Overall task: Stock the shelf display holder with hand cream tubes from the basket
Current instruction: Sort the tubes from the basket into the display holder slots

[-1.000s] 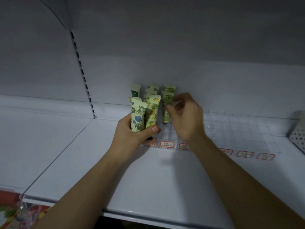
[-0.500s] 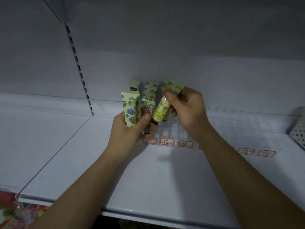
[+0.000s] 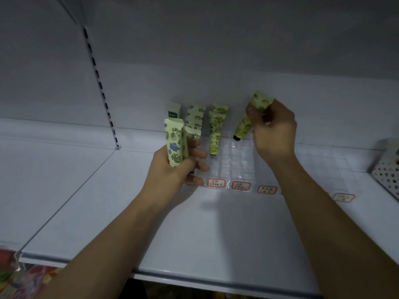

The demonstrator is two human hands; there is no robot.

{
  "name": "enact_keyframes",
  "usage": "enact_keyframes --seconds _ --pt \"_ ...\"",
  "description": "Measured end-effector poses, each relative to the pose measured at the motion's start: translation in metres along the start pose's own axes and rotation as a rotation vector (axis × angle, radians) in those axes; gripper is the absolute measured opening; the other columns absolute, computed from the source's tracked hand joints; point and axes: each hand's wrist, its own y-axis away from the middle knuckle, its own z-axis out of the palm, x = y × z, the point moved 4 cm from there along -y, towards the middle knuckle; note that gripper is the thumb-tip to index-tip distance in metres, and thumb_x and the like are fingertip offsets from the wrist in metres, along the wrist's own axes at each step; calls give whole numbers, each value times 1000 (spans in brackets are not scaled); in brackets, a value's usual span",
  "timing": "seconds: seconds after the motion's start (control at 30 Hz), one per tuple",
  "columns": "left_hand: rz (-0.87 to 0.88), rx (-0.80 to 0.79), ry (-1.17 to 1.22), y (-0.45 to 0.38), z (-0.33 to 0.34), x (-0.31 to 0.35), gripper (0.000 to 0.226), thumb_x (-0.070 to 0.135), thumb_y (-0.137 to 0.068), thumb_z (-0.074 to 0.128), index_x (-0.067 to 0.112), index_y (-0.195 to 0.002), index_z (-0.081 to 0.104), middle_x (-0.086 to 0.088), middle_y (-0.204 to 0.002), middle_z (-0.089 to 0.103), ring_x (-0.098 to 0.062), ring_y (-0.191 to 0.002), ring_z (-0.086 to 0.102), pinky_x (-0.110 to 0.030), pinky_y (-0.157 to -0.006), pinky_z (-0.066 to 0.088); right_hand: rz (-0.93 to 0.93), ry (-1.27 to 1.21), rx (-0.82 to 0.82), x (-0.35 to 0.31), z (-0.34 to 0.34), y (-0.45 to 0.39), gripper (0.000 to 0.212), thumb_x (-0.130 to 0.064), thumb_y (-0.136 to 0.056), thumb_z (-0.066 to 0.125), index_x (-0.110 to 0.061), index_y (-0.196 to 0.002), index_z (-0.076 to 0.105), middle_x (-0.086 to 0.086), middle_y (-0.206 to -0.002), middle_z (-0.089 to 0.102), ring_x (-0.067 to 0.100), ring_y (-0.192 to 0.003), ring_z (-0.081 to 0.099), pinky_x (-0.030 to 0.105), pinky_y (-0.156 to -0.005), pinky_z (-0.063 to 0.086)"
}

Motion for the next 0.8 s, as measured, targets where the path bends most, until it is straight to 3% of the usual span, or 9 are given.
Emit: enact_keyframes --seconds 0.17,0.3,0.37,0.43,0.5,0.63,0.7,0.8 --pt "-30 -116 35 4 9 -2 34 -20 -95 42 -3 -122 57 -14 -96 68 -27 -83 70 -34 -64 61 -48 66 -37 10 4 -2 5 -19 -90 74 -17 -91 69 -15 -78 64 -13 -68 59 2 -65 40" --pt "-83 -188 56 8 17 -5 21 -10 -97 52 1 -113 61 -14 -93 72 -30 -85 73 -41 -74 64 -95 252 -197 17 17 0 12 -24 -89 74 -13 -88 70 -5 -79 68 7 -71 60 4 -62 38" --pt "-94 -184 48 7 15 -5 16 -4 -96 56 4 -110 62 -14 -94 75 -35 -87 75 -46 -77 63 -69 299 -200 21 19 -1 22 -28 -87 76 -10 -77 67 0 -72 66 14 -65 58 6 -57 36" --pt "-90 -191 25 7 14 -5 19 4 -96 59 6 -115 60 -12 -99 77 -38 -85 76 -46 -74 64 -32 311 -179 21 19 -4 35 -29 -84 79 -19 -62 54 -5 -61 57 6 -56 52 8 -52 32" --pt "-88 -201 -13 7 14 -3 25 13 -95 61 10 -120 59 -10 -103 77 -37 -77 76 -41 -63 62 -20 361 -164 22 20 -4 42 -30 -82 81 -24 -61 45 -12 -59 51 2 -53 47 7 -49 31" --pt "-45 -231 -57 6 15 -5 33 27 -88 62 9 -115 58 -11 -99 77 -28 -49 65 -26 -39 45 34 240 -45 24 17 8 30 -31 -80 82 -19 -95 58 -5 -80 60 8 -68 56 6 -60 39" --pt "-36 -218 -15 3 13 -9 32 25 -88 64 4 -111 60 -15 -94 76 -19 -41 53 -22 -40 39 -30 190 68 14 11 14 32 -33 -86 76 -18 -107 58 2 -90 60 14 -74 57 16 -63 44" --pt "-16 -216 57 1 10 -11 31 26 -89 70 2 -108 63 -21 -91 73 -19 -44 43 -24 -45 37 -119 1 61 -16 9 20 10 -27 -94 67 -19 -91 63 -5 -71 60 8 -62 55 15 -58 41"
